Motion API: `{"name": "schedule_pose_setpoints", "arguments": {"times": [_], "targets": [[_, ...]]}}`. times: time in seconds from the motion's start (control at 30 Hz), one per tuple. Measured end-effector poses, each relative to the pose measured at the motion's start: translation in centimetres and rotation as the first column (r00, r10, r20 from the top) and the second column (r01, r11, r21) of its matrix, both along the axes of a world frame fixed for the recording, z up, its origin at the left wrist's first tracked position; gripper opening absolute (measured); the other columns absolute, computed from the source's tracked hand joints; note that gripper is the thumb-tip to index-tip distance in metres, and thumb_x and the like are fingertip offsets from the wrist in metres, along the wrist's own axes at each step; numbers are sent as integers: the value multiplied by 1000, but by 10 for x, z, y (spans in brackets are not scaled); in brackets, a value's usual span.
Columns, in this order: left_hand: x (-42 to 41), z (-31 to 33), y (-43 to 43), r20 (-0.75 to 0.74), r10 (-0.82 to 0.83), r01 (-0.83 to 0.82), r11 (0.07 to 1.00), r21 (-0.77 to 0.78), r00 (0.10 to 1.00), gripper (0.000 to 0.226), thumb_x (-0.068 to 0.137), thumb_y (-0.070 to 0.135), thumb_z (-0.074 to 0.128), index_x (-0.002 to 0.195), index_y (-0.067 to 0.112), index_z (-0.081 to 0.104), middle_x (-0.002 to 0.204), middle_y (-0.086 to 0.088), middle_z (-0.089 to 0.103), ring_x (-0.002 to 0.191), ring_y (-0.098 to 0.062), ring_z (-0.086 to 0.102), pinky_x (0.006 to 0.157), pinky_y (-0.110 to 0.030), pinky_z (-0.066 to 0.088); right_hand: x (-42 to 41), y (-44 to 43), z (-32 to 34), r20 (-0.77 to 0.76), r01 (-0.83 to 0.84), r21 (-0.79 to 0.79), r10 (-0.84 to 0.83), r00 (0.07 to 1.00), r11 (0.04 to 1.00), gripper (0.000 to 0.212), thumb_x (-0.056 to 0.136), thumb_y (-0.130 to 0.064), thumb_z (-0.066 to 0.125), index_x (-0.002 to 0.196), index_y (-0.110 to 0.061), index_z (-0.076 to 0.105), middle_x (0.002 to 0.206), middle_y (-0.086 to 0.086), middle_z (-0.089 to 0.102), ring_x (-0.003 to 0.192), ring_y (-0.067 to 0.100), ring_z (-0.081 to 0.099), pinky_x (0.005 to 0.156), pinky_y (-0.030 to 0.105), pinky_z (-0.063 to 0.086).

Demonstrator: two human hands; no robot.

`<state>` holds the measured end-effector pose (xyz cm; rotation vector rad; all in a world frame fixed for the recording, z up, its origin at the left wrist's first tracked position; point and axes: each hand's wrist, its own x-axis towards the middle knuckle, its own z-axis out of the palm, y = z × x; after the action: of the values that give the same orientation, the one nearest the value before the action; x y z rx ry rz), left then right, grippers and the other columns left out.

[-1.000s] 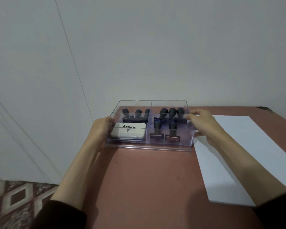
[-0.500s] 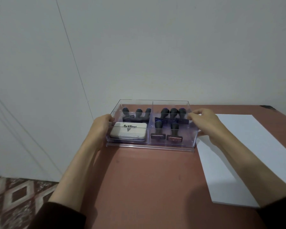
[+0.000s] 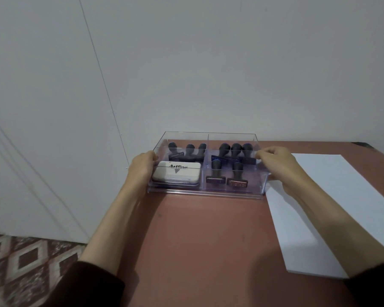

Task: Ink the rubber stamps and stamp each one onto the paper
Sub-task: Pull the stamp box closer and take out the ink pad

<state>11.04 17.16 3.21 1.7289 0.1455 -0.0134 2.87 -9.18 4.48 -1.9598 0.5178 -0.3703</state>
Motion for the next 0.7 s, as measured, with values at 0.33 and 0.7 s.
{"name": "schedule_pose_setpoints", "arguments": {"times": [0.33,0.7], "targets": [[-6,16,9,93,-97,97,995,-1,991,16,87,7,50,97,14,59,93,-2,59,81,-13,55,71,-25,49,2,28,36,282,67,-519,97,954,852,33,90,-31,56,119,-18,58,108,5,62,98,22,56,81,30,41],[-9,21,6,46,-105,108,991,-77,993,28,87,-5,44,110,2,58,91,-14,55,64,-13,48,46,-19,37,55,118,50,-488,-635,-716,442,752,291,46,73,-50,71,60,-12,50,56,0,45,65,23,47,54,27,31]]}}
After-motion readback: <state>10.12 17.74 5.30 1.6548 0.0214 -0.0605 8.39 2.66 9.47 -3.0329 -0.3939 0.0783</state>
